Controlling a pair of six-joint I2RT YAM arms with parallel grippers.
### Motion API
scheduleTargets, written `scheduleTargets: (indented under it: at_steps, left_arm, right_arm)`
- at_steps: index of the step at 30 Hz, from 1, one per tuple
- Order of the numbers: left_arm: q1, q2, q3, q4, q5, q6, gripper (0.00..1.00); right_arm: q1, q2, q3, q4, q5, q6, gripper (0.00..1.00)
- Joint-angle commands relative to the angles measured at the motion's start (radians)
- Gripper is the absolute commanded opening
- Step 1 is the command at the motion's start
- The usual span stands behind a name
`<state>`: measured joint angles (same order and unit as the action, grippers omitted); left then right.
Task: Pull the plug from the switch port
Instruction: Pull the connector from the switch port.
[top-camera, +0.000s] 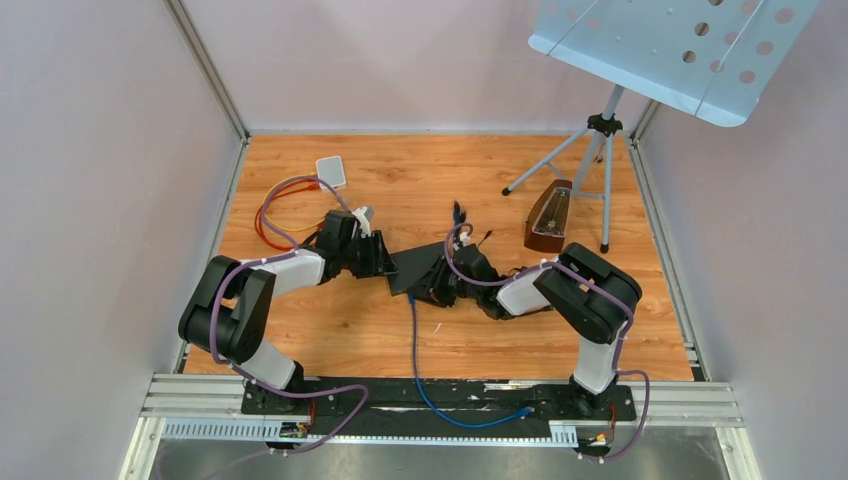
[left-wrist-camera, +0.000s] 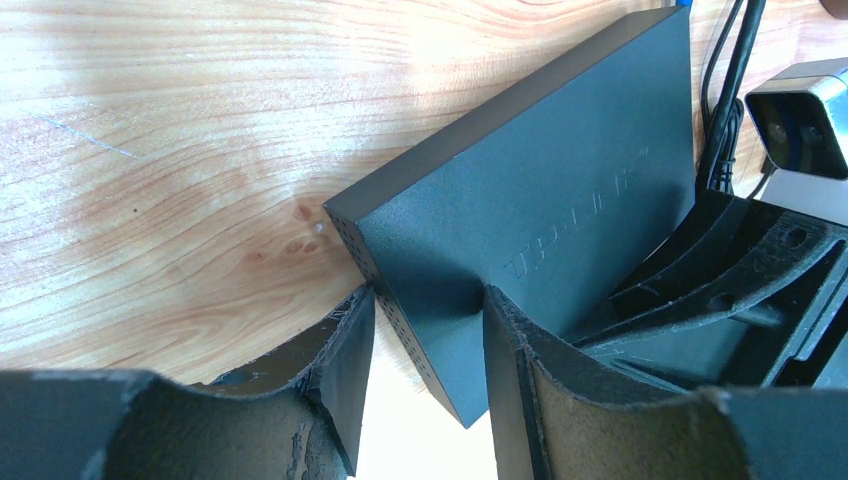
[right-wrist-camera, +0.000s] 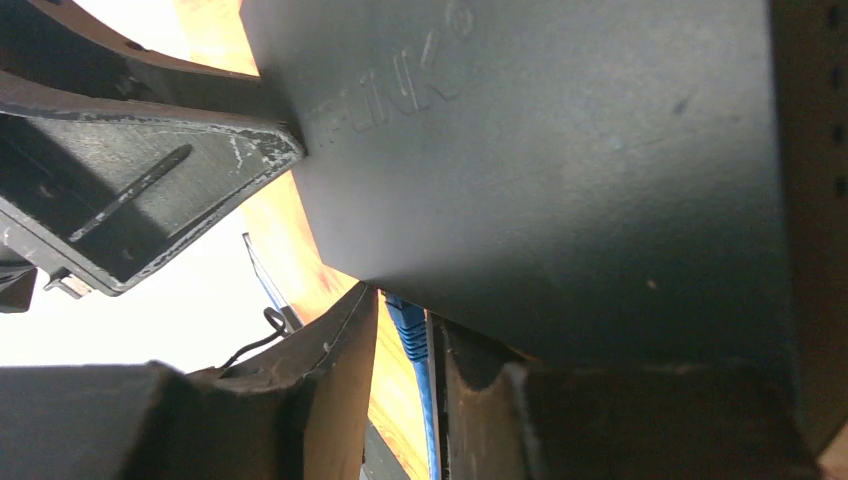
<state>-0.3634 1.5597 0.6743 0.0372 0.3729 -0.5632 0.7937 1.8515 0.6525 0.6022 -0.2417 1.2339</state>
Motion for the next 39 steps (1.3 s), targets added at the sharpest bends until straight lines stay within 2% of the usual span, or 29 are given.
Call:
scheduleTargets:
  at_steps: [1,8,18,22,25,30,36,39]
  left_arm:
    - [-0.006,0.017,-0.003,-0.033,0.003,0.020,0.49]
    - [-0.007,0.023,-0.005,-0.023,0.012,0.016,0.48]
    - [-0.007,0.014,-0.006,-0.026,0.009,0.015,0.48]
    - [-0.006,0.012,-0.011,-0.018,0.010,0.014,0.47]
    - [-0.006,0.012,-0.015,-0.007,0.013,0.009,0.47]
    - [-0.007,0.016,-0.014,-0.004,0.018,0.010,0.47]
    - [-0.007,0.014,-0.018,0.004,0.023,0.007,0.47]
    - [-0.006,0.009,-0.019,0.002,0.024,0.008,0.47]
  right_arm:
    - [-0.002,0.023,0.028,-0.107,0.067,0.008,0.26]
    - [-0.002,0.044,0.136,-0.331,0.077,-0.030,0.15]
    - [-0.002,0.043,0.144,-0.343,0.040,-0.095,0.02]
    - [0.001,0.054,0.197,-0.378,-0.005,-0.174,0.06]
    - [0.010,0.037,0.204,-0.416,0.041,-0.173,0.21]
    - [-0.004,0.037,0.157,-0.339,0.053,-0.096,0.33]
    - [-0.006,0.090,0.181,-0.351,0.054,-0.056,0.34]
    - [-0.011,0.099,0.180,-0.367,0.058,-0.043,0.28]
